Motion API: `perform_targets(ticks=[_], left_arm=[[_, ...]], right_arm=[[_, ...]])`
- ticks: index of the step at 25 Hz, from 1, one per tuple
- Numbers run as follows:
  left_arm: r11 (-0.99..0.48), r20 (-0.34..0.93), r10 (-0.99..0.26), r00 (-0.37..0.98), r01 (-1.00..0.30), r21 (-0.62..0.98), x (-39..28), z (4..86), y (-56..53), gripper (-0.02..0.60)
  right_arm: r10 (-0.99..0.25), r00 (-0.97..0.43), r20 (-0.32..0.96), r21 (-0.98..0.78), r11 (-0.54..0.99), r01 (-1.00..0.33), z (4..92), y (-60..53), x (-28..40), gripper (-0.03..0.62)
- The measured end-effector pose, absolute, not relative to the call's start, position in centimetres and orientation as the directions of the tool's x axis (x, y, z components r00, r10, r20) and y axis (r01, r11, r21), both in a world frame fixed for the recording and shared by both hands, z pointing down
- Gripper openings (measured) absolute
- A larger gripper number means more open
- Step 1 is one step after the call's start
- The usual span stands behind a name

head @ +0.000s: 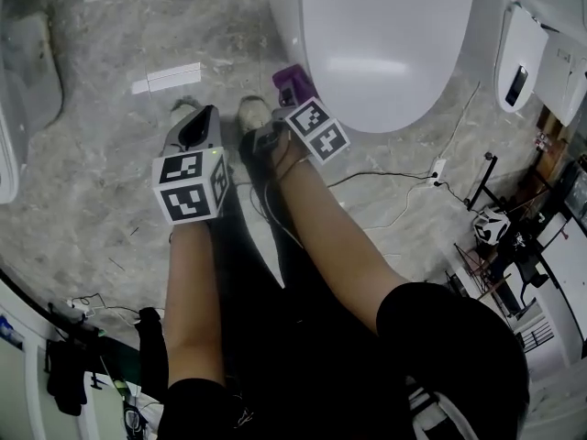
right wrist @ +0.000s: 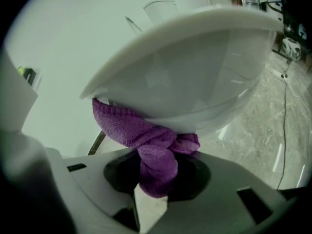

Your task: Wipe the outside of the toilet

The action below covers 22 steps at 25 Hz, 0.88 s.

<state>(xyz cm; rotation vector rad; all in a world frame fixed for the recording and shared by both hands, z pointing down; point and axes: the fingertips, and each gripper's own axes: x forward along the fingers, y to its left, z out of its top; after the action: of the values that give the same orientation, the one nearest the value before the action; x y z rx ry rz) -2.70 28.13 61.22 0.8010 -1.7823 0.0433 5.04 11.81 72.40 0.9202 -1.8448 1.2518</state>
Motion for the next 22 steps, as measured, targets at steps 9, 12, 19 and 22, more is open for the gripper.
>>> perform_targets(ticks=[9,12,19,22], left_arm=[[0.658,0.838,-0.544,-0.047,-0.643,0.392,-9.4,62.7,26.5,0.006],[0.623,0.833,-0.553,-0.016,-0.671,0.401,-11.7,62.9,26.4,0.006],[0.529,0.831,-0.553,0.06,-0.745,0.406,-18.7,63.1,26.4,0.006],[0.482,0.831,-0.55,0.081,-0.782,0.395,-21.5,62.8,26.5,0.006]], right_arm=[[-0.235,-0.444,0.865,-0.402,0.205,-0.892,72.6,12.0,1.5,0.121],[-0.271,-0.425,0.864,-0.396,0.157,-0.905,72.5,11.6,-0.5,0.121],[-0.36,-0.375,0.854,-0.387,0.039,-0.921,72.4,10.7,-5.6,0.121],[-0.386,-0.355,0.851,-0.386,-0.002,-0.922,72.2,10.9,-7.0,0.121]])
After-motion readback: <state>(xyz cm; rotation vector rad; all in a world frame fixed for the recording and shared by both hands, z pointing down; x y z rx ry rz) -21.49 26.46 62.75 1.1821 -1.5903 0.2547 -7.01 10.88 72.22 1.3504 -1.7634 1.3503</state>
